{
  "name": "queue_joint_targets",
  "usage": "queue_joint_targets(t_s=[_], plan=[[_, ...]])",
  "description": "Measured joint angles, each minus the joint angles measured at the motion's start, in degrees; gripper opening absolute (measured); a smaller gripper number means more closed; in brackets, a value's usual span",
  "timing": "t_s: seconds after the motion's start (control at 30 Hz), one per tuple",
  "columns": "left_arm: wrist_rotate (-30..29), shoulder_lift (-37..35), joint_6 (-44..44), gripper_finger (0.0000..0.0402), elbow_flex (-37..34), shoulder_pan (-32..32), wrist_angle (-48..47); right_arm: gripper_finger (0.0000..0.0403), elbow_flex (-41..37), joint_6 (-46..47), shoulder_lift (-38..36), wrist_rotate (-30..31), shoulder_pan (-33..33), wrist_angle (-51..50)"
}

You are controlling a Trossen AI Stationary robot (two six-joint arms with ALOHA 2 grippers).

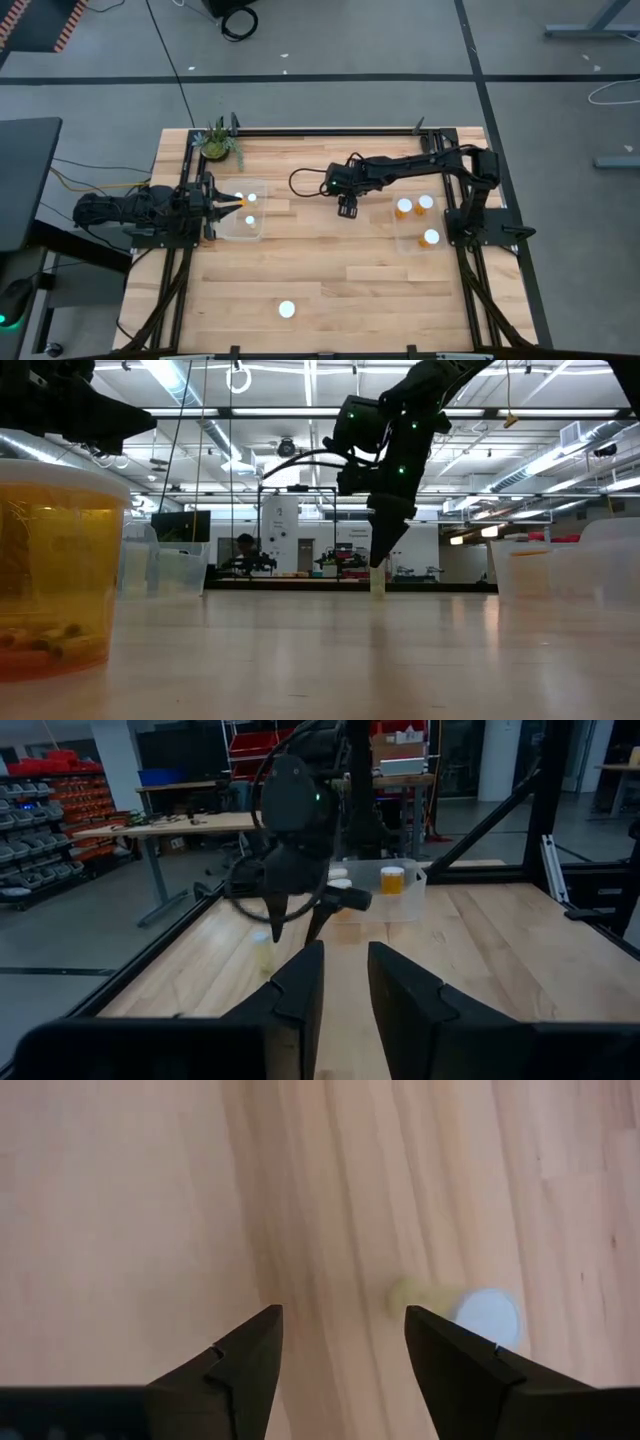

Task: Pick and place medicine bottles into bin by pill shape (circle, oval)
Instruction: Put the yellow pill bottle into the left transparent bin

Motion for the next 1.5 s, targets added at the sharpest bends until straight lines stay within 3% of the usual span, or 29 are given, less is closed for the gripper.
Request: queue_joint_targets(t_s=[0.27,0.47,0.57,0.87,1.13,1.5], plan=[[-0.72,0.00,-3.27,0.0081,0.00,0.02,3.27,0.0218,-6.02,-1.06,-9.61,-3.38,-1.08,3.91],[-1.84,0.84,1.18,0.0084,0.00,0.04,8.51,0.0217,-14.42,2.39,-18.16,-3.16,-2.30,8.63],[-5.29,3.17,1.71,0.0083,0.02,0.07,10.93,0.0217,-16.43,4.37,-19.72,-1.57,-3.44,10.00],[-11.90,13.18,0.10,0.0056,0.02,1.59,14.93,0.0217,-17.28,6.13,-16.05,1.54,-6.00,10.62],[-12.04,22.68,-3.38,0.0028,1.41,8.58,15.91,0.0217,-17.28,6.15,-11.58,6.80,-7.16,12.29],[-10.17,33.27,-3.48,0.0014,7.13,14.77,13.04,0.0217,-17.31,5.04,-8.08,6.51,-8.61,17.22]])
